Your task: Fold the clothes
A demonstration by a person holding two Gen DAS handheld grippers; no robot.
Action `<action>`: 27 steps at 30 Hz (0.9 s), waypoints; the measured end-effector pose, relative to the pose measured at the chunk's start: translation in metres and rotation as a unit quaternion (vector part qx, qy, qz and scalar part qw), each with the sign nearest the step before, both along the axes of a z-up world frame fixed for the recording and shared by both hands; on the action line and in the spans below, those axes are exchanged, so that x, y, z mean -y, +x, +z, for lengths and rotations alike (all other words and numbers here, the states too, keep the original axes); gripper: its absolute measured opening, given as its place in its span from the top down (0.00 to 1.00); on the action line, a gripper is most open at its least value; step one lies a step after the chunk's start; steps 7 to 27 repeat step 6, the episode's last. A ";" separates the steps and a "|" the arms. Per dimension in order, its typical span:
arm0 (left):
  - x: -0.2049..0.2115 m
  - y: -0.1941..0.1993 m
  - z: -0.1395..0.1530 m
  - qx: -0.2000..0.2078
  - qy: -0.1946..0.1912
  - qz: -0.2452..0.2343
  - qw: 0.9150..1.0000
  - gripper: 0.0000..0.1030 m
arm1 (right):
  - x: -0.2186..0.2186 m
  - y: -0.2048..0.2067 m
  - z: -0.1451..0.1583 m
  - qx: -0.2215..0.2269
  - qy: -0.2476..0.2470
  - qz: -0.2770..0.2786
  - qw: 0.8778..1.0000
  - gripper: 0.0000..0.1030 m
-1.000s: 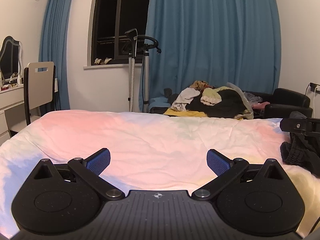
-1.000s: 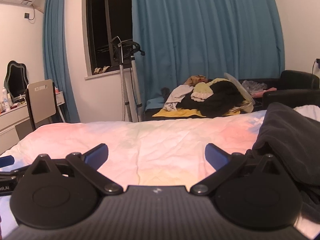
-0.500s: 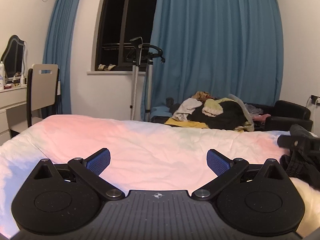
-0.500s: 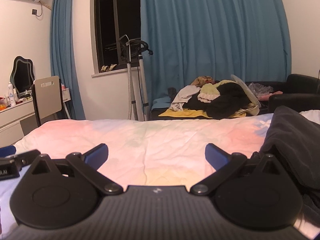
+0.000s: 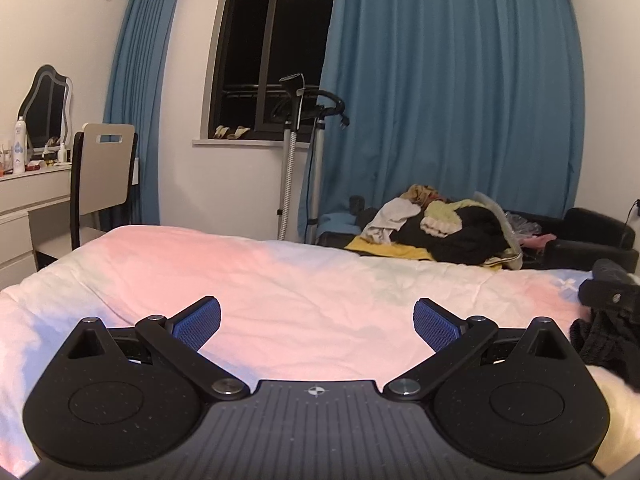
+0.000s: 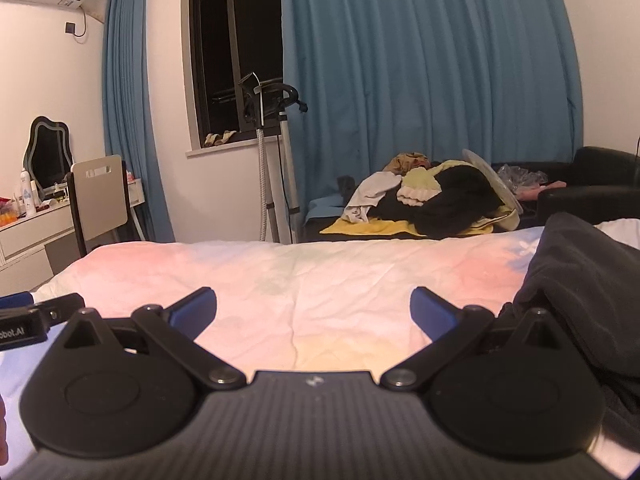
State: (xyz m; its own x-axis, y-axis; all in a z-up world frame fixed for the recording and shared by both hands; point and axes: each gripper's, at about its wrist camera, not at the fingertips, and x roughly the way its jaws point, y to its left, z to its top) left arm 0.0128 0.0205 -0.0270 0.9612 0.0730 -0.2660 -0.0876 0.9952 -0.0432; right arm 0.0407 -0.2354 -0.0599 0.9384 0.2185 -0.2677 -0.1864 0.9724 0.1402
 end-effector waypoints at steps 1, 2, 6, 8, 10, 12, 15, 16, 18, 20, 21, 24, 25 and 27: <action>0.001 0.001 -0.001 -0.002 0.005 0.002 1.000 0.00 | -0.001 0.001 -0.001 -0.002 0.000 0.002 1.000 0.00; 0.002 0.002 -0.001 -0.004 0.009 0.003 1.000 0.00 | -0.001 0.003 -0.001 -0.004 -0.001 0.003 1.000 0.00; 0.005 0.002 -0.001 -0.009 0.017 -0.002 1.000 0.00 | -0.003 0.004 -0.004 -0.008 -0.005 0.007 1.000 0.00; 0.005 0.002 -0.001 -0.009 0.017 -0.002 1.000 0.00 | -0.003 0.004 -0.004 -0.008 -0.005 0.007 1.000 0.00; 0.005 0.002 -0.001 -0.009 0.017 -0.002 1.000 0.00 | -0.003 0.004 -0.004 -0.008 -0.005 0.007 1.000 0.00; 0.005 0.002 -0.001 -0.009 0.017 -0.002 1.000 0.00 | -0.003 0.004 -0.004 -0.008 -0.005 0.007 1.000 0.00; 0.005 0.002 -0.001 -0.009 0.017 -0.002 1.000 0.00 | -0.003 0.004 -0.004 -0.008 -0.005 0.007 1.000 0.00; 0.005 0.002 -0.001 -0.009 0.017 -0.002 1.000 0.00 | -0.003 0.004 -0.004 -0.008 -0.005 0.007 1.000 0.00; 0.005 0.002 -0.001 -0.009 0.017 -0.002 1.000 0.00 | -0.003 0.004 -0.004 -0.008 -0.005 0.007 1.000 0.00; 0.005 0.002 -0.001 -0.009 0.017 -0.002 1.000 0.00 | -0.003 0.004 -0.004 -0.008 -0.005 0.007 1.000 0.00; 0.005 0.002 -0.001 -0.009 0.017 -0.002 1.000 0.00 | -0.003 0.004 -0.004 -0.008 -0.005 0.007 1.000 0.00; 0.005 0.002 -0.001 -0.009 0.017 -0.002 1.000 0.00 | -0.003 0.004 -0.004 -0.008 -0.005 0.007 1.000 0.00; 0.005 0.002 -0.001 -0.009 0.017 -0.002 1.000 0.00 | -0.003 0.004 -0.004 -0.008 -0.005 0.007 1.000 0.00; 0.005 0.002 -0.001 -0.009 0.017 -0.002 1.000 0.00 | -0.003 0.004 -0.004 -0.008 -0.005 0.007 1.000 0.00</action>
